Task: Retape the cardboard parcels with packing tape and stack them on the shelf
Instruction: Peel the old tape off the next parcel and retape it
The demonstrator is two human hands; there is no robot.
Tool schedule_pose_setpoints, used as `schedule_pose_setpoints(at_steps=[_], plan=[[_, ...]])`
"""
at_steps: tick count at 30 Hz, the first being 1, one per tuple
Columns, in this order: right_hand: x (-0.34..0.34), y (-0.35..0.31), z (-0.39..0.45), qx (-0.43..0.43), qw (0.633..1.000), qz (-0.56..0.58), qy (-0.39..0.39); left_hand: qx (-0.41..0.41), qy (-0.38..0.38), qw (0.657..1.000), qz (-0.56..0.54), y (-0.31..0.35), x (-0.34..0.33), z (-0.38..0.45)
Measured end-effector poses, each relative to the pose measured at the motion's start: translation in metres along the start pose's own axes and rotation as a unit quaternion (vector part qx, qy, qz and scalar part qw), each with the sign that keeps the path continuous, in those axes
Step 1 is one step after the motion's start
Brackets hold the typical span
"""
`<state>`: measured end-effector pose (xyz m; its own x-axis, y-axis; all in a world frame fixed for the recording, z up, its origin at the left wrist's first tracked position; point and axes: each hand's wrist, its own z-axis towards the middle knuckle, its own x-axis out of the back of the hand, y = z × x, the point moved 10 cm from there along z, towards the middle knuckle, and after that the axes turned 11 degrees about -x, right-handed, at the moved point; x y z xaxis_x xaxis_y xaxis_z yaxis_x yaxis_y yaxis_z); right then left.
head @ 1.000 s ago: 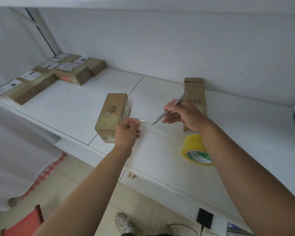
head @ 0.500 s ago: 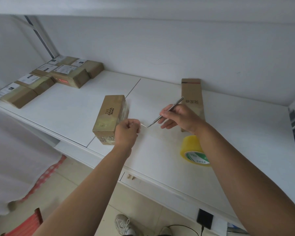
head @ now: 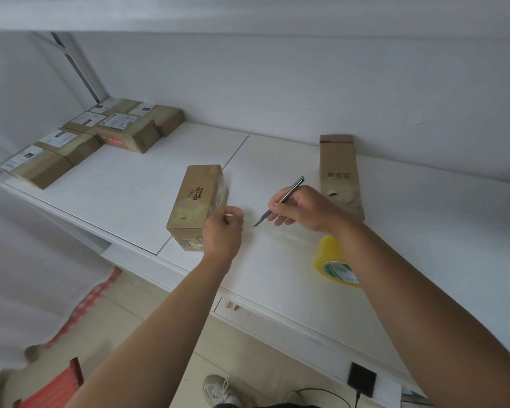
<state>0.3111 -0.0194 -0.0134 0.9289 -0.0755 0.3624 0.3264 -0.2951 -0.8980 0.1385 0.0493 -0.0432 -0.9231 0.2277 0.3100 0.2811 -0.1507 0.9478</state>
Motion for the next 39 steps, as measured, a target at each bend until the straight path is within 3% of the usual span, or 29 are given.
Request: schedule_pose_setpoints(at_steps=[3, 7, 10, 13, 21, 25, 29, 33, 36, 39], plan=[[0.0, 0.0, 0.003, -0.002, 1.0, -0.017, 0.012, -0.001, 0.011, 1.0, -0.003, 0.002, 0.003, 0.0], [0.019, 0.006, 0.012, -0.01, 0.994, -0.023, 0.11, 0.021, 0.037, 0.997, -0.068, 0.001, 0.009, 0.0], [0.027, 0.017, 0.021, -0.044, 0.979, -0.116, 0.163, 0.032, 0.028, 0.993, -0.114, 0.001, 0.008, -0.003], [0.019, 0.026, 0.031, -0.083, 0.955, -0.244, 0.149, 0.032, 0.012, 0.99, -0.134, 0.0, 0.005, -0.005], [-0.008, 0.039, 0.043, -0.197, 0.918, -0.336, 0.073, 0.026, 0.0, 0.989, -0.148, 0.003, 0.007, -0.007], [-0.006, 0.041, 0.041, -0.223, 0.92, -0.311, 0.079, 0.014, -0.005, 0.988, -0.151, 0.005, 0.011, -0.005], [0.011, 0.016, 0.038, -0.133, 0.962, -0.172, 0.163, -0.002, -0.02, 0.991, -0.129, 0.006, 0.014, -0.004], [-0.007, -0.005, 0.032, -0.089, 0.993, -0.044, 0.071, -0.015, -0.037, 0.993, -0.113, 0.013, 0.011, -0.006], [-0.027, -0.016, 0.026, -0.08, 0.996, -0.039, -0.007, -0.034, -0.048, 0.994, -0.088, 0.02, 0.009, -0.007], [-0.032, -0.022, 0.023, -0.053, 0.998, -0.019, -0.019, -0.048, -0.056, 0.995, -0.065, 0.024, 0.008, -0.009]])
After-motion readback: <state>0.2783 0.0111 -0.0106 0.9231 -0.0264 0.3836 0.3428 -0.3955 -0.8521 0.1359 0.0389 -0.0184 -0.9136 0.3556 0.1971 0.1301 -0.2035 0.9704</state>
